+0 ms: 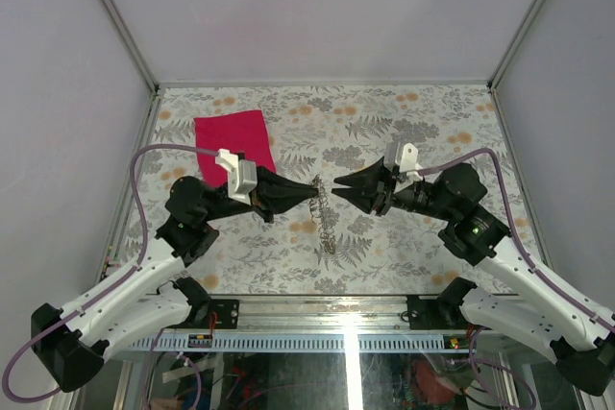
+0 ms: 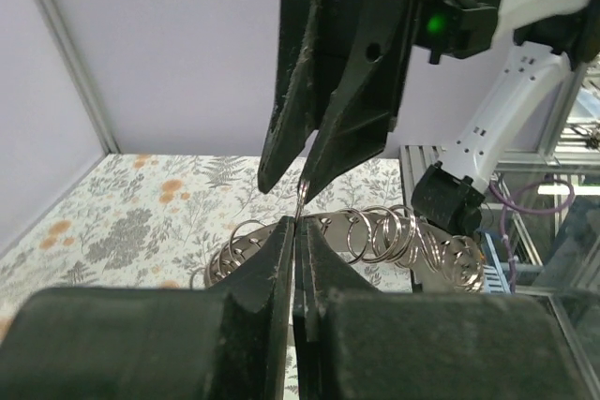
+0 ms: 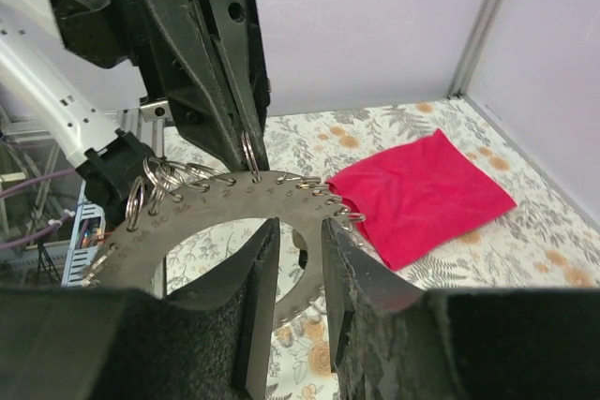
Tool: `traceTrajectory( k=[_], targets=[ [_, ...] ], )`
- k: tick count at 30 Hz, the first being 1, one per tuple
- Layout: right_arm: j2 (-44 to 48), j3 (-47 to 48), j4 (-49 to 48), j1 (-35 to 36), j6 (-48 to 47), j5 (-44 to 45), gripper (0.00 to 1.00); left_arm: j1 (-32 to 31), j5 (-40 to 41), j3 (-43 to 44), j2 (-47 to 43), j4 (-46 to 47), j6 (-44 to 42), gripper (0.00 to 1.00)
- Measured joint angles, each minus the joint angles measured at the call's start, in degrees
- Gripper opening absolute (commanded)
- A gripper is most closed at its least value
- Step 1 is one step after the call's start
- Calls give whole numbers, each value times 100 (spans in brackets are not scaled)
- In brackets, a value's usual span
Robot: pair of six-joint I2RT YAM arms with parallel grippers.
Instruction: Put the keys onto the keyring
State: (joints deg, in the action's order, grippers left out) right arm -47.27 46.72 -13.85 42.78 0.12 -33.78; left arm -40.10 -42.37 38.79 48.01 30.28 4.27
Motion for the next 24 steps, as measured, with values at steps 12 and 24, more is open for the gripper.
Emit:
traceTrajectory(
  k=[12, 24],
  targets=[
    [37, 162, 514, 0, 293, 433, 30, 0, 728, 1209, 291, -1432, 579, 0],
    [219, -74, -83, 0, 317, 330, 35, 0, 562, 1394, 380, -1731, 835, 0]
  ],
)
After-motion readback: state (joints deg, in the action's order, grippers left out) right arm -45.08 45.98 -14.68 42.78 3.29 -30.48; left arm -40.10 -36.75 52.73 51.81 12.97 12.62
